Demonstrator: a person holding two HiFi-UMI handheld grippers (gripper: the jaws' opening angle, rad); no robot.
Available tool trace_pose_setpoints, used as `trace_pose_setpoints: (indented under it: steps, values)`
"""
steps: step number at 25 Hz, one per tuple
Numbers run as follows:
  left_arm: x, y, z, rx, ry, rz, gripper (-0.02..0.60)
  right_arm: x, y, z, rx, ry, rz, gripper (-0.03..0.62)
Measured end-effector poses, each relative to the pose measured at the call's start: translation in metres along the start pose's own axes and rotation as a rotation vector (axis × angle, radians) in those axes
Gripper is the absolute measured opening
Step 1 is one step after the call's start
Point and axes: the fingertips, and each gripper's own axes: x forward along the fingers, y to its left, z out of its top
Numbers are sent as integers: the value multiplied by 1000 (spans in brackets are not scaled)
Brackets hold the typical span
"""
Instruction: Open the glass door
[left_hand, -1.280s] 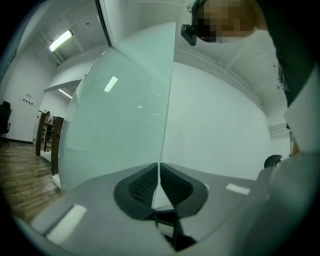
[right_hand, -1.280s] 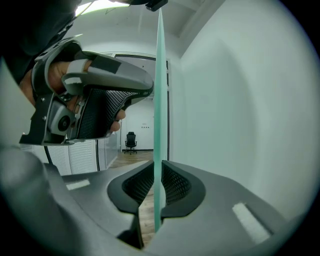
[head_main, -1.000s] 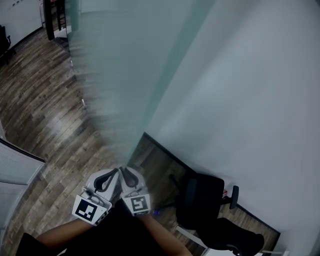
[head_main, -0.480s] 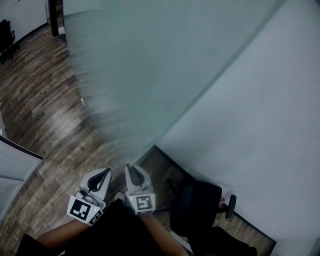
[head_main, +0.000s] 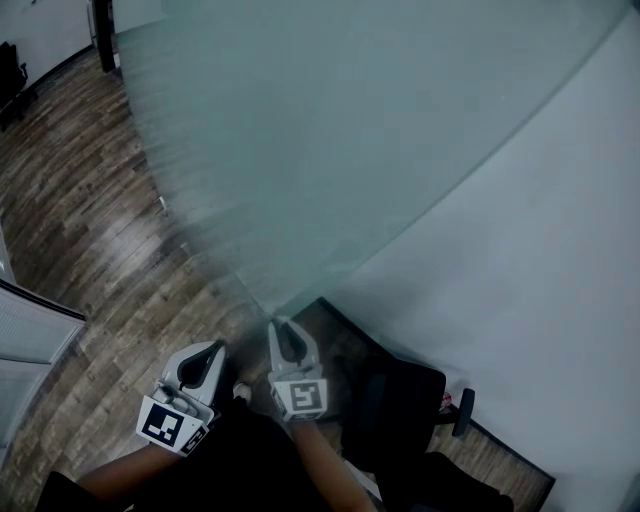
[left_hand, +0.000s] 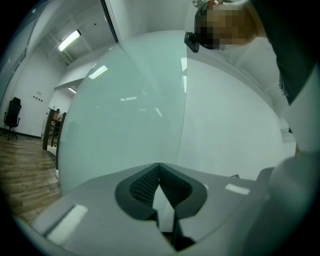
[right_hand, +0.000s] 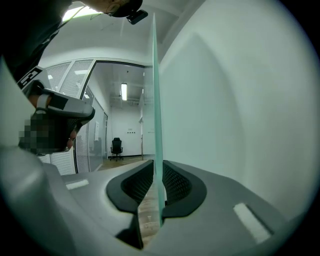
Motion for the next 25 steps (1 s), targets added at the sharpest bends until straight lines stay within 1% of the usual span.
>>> trace_pose_setpoints:
  steps: [5,9,13,16,18,21,23,25]
  values:
    - [20,-1,-3,-1,21,-49,0,8,-13,15,-8,-35,-23,61]
    - [36,2,-3,-5,33,-81,0,7,-27,13,-24,-11,-59,66]
    - [51,5,3,-24,37,-105,0,10,-42,15,-9,-8,-90,72]
    - [63,8,6,-23,38,-124,0,12,-56,11,3,7,-118,77]
    - [72,10,6,-25,47,-136,0,14,-66,6,9,31,-137,80]
    - [83,14,7,-28,64,-163,0,19,-76,11,19,43,-164,83]
    - [92,18,6,-41,77,-181,0,21,-84,7,17,68,-185,84]
    - [101,21,7,-51,82,-202,0,25,-94,8,21,62,-209,87]
